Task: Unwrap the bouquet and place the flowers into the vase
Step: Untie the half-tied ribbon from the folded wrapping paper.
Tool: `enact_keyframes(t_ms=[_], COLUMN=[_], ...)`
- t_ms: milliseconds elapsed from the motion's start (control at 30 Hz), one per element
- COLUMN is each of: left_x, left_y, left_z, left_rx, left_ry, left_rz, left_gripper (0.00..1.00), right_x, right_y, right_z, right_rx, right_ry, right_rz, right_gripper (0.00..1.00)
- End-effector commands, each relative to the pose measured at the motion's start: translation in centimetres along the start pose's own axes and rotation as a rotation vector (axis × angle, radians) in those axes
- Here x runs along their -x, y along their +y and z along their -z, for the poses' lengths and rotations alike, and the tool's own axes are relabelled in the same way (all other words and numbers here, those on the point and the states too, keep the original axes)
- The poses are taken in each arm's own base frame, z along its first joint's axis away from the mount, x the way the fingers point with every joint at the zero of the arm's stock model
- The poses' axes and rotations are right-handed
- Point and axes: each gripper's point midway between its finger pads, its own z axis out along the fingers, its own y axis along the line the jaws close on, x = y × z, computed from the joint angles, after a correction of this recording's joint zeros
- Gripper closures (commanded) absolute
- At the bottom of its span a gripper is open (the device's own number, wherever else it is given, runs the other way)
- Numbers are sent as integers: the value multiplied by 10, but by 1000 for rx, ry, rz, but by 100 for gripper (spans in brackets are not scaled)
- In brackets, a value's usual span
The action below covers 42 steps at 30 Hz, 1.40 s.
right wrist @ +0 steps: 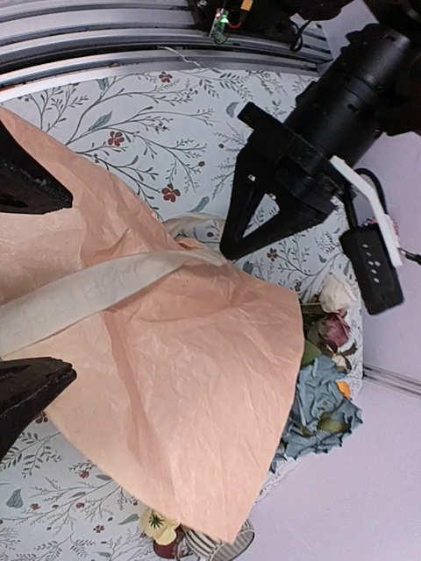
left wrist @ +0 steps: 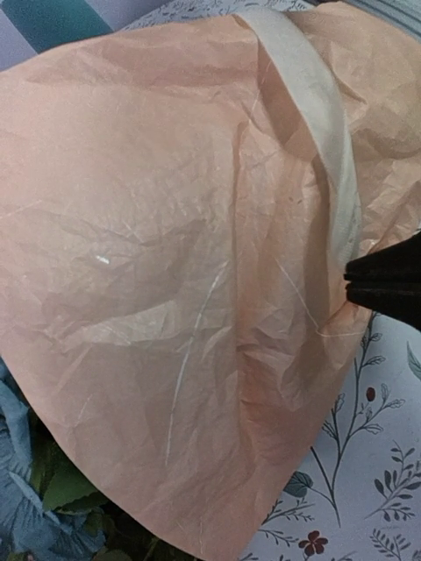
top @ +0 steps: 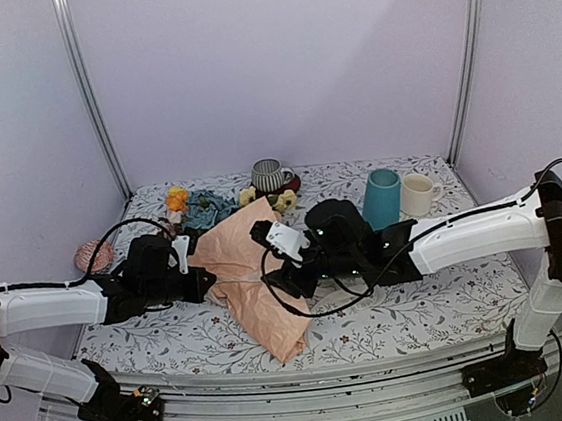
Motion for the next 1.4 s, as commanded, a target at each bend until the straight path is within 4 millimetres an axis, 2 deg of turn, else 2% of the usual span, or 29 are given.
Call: enact_keyframes(t_ms=[0, 67, 133, 467, 567, 700, 767, 833, 967, 1100, 1200, 1367], left_x=[-2, -1, -2, 2, 6, 12, 14, 15, 17, 20, 20, 20], left_y=[-5, -5, -5, -10, -13, -21, -25, -28, -32, -40, -44, -46], left_z=[2, 3, 3, 6, 9, 13, 15, 16, 17, 19, 19, 22], left_rx=[-18, -20, -18, -43, -55, -92, -113, -126, -137, -174, -183, -181], left_ry=[2, 1, 3, -7, -18, -31, -37, -42, -47, -53, -52, -63], left_rz=[-2, -4, -4, -6, -7, -6, -7, -8, -9, -20, -23, -19], left_gripper=[100, 100, 100, 97, 90, 71, 62, 58, 53, 52, 50, 48], right_x=[-13, -25, -21, -58, -67, -79, -77, -73, -69, -70, -62, -34], right_y=[5, 2, -6, -22, -17, -2, 12, 33, 72, 101, 104, 74], right_z=[-20, -27, -32, -37, -36, -28, -22, -13, 6, 23, 32, 40], right_rx=[17, -10, -52, -102, -70, 12, 91, 206, 391, 528, 536, 367], right_ry=[74, 116, 121, 223, 255, 278, 269, 247, 235, 256, 231, 121], right_rz=[40, 40, 28, -49, -70, -89, -97, -99, -87, -68, -48, -46], right_gripper=[43, 43, 42, 45, 50, 63, 67, 67, 66, 66, 63, 58])
